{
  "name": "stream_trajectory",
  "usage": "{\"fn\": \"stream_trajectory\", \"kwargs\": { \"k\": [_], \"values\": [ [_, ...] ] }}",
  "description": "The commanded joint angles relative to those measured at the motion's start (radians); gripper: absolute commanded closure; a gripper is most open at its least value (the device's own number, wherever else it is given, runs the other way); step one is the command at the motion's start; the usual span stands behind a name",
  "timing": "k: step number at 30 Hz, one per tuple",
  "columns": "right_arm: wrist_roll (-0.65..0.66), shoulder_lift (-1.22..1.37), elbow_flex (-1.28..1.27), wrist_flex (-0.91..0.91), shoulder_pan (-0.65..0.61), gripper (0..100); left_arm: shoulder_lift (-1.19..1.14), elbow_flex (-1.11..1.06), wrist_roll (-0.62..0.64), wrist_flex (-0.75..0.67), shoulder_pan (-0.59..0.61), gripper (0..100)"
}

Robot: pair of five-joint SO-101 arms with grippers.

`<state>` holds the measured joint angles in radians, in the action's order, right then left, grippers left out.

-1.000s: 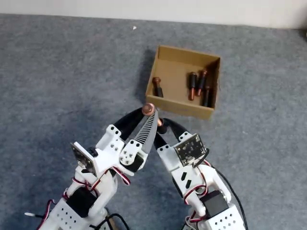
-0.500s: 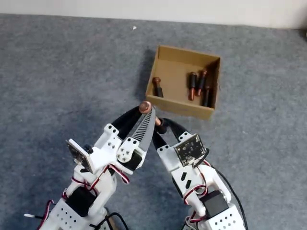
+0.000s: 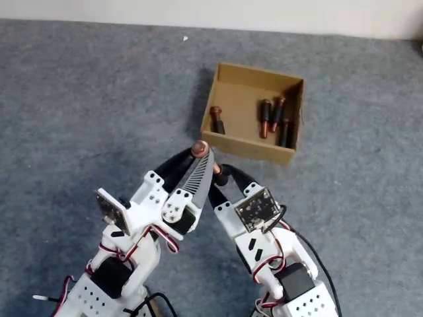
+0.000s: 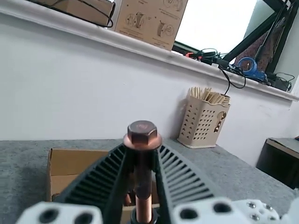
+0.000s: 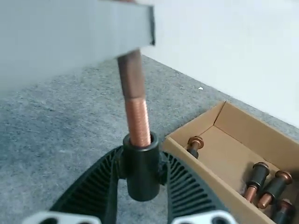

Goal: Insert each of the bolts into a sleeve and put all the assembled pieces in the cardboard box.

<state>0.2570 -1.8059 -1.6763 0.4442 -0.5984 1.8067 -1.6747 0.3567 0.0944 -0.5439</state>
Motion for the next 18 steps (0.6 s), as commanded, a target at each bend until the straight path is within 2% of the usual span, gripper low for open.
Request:
{"fn": "stream_trajectory", "kwargs": {
  "k": [1,7,10,12,15,18],
  "values": [
    [0.017,-0.01,-0.136,0.007,-0.015,99.3,0.012,-0.021,0.0,0.025,0.008,99],
    [0.015,-0.01,-0.134,0.005,-0.008,99.3,0.016,-0.016,-0.005,0.143,0.01,99],
    [0.015,-0.01,-0.134,0.005,-0.008,99.3,0.016,-0.019,-0.109,0.173,0.008,98],
    [0.015,-0.01,-0.134,0.004,-0.008,99.3,0.016,-0.018,-0.157,0.229,0.001,92],
    [0.015,-0.01,-0.134,0.004,-0.008,99.3,0.016,-0.01,-0.158,0.299,0.001,82],
    [0.015,-0.01,-0.134,0.004,-0.008,99.3,0.016,0.038,-0.158,0.396,0.002,78]
  ]
}}
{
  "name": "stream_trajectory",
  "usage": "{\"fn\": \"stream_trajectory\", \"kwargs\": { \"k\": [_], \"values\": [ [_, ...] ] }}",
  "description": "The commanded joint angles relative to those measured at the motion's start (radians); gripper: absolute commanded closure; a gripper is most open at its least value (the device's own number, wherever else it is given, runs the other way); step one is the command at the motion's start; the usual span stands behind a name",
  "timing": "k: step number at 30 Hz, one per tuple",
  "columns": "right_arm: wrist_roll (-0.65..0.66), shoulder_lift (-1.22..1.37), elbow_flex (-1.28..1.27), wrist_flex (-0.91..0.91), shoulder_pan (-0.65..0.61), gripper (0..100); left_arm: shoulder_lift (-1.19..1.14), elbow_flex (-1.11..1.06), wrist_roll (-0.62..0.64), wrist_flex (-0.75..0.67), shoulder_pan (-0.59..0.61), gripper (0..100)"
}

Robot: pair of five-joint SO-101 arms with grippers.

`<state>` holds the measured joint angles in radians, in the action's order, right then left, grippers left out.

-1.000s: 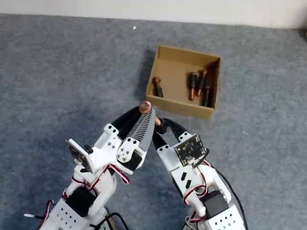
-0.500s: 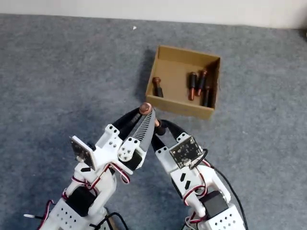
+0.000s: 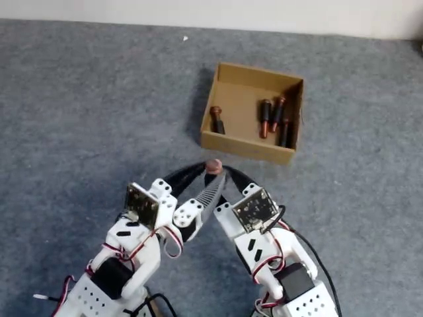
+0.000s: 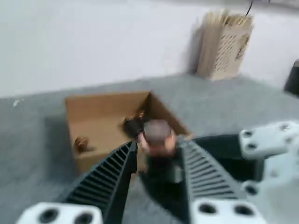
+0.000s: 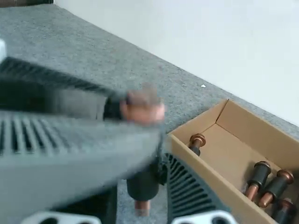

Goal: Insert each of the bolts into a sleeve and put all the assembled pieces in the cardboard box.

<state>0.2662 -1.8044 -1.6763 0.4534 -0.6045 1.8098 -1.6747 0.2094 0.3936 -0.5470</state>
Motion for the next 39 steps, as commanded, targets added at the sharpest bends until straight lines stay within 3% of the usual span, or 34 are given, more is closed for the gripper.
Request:
{"fn": "stream_trajectory", "kwargs": {
  "k": [1,11,17,34,39],
  "values": [
    [0.006,-0.012,-0.134,-0.005,-0.002,99.3,0.013,0.058,-0.011,0.127,0.005,79],
    [0.003,-0.012,-0.134,-0.005,0.054,99.3,0.016,0.14,-0.018,0.212,0.018,86],
    [0.002,-0.012,-0.133,-0.007,0.076,99.3,0.016,0.199,-0.018,0.212,0.119,100],
    [0.002,-0.012,-0.133,-0.007,0.163,99.3,0.016,0.001,-0.02,0.207,0.506,99],
    [0.002,-0.012,-0.133,-0.005,0.163,99.3,0.01,-0.022,-0.02,0.224,0.561,99]
  ]
}}
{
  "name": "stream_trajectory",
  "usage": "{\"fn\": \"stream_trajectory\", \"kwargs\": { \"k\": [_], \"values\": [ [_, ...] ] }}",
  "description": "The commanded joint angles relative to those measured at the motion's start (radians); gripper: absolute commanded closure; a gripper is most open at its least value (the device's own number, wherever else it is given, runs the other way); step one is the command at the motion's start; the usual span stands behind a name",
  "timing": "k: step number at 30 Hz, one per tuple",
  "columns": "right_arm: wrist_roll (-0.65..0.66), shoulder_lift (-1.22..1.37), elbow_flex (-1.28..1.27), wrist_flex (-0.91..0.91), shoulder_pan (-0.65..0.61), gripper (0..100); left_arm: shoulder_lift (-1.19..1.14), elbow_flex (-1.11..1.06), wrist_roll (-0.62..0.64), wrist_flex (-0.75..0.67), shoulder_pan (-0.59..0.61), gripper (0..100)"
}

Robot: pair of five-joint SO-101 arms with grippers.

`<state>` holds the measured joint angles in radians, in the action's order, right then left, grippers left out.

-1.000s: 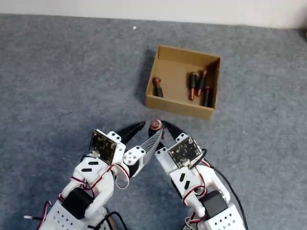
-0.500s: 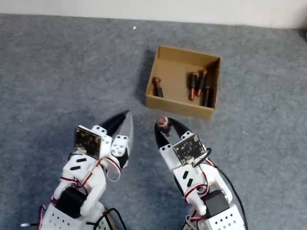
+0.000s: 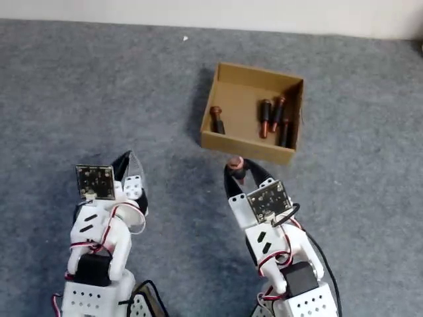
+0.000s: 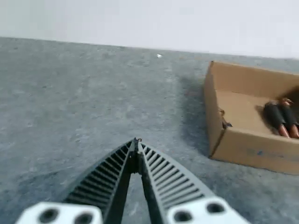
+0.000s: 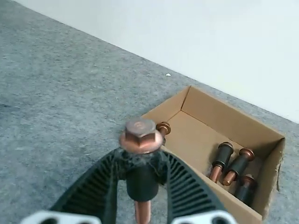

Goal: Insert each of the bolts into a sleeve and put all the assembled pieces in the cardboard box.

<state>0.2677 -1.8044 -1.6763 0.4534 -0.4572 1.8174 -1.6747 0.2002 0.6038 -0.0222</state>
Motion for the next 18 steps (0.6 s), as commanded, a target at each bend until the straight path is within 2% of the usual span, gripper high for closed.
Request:
{"fn": "stream_trajectory", "kwargs": {
  "k": [1,4,7,12,18],
  "values": [
    [0.0,-0.004,-0.131,-0.005,0.018,99.3,0.002,-0.022,-0.011,0.034,0.036,99],
    [-0.008,-0.001,-0.079,0.004,0.062,99.3,0.002,-0.022,-0.011,0.095,0.022,99],
    [-0.069,0.001,0.016,0.07,0.137,99.3,0.002,-0.022,-0.011,0.17,0.016,99],
    [-0.069,0.015,0.148,0.094,0.151,99.3,0.002,-0.022,-0.009,0.256,0.021,99],
    [-0.071,0.3,0.338,0.001,0.154,99.3,0.002,-0.022,-0.009,0.336,0.016,99]
  ]
}}
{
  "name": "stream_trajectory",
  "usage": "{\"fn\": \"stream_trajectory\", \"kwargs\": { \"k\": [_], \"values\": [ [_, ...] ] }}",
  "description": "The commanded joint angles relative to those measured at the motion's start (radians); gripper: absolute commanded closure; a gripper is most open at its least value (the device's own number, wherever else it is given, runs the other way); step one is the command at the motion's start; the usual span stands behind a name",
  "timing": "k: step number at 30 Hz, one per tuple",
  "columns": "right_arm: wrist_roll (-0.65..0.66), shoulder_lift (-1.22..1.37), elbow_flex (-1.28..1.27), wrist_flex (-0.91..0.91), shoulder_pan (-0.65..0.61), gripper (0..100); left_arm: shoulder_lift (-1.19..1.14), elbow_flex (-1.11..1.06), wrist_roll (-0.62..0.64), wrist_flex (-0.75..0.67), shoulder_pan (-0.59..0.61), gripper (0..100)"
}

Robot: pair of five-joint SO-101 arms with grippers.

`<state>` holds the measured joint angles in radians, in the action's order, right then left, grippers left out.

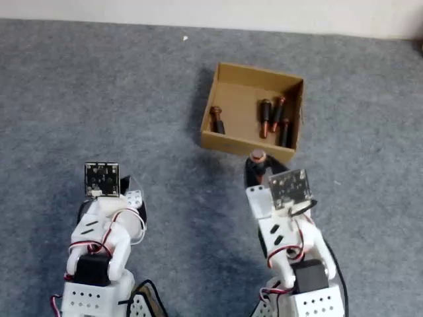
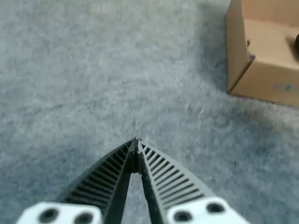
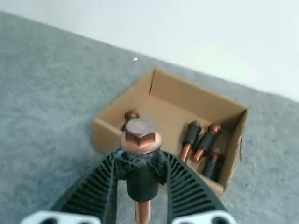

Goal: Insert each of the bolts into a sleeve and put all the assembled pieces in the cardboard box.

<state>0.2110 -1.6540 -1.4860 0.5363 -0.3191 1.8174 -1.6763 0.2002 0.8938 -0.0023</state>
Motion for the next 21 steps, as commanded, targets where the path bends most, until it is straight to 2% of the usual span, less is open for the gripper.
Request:
{"fn": "stream_trajectory", "kwargs": {
  "k": [1,7,14,21],
  "values": [
    [-0.014,0.228,0.194,-0.11,0.016,99.3,0.002,-0.021,-0.009,0.054,-0.004,99],
    [-0.018,0.682,0.463,-0.269,0.05,99.3,0.002,-0.021,-0.009,0.107,-0.004,99],
    [-0.02,1.161,0.648,-0.519,0.101,99.3,0.002,-0.021,-0.009,0.129,-0.005,99],
    [-0.02,1.531,0.808,-0.578,0.104,99.3,0.002,-0.021,-0.077,0.133,-0.005,99]
  ]
}}
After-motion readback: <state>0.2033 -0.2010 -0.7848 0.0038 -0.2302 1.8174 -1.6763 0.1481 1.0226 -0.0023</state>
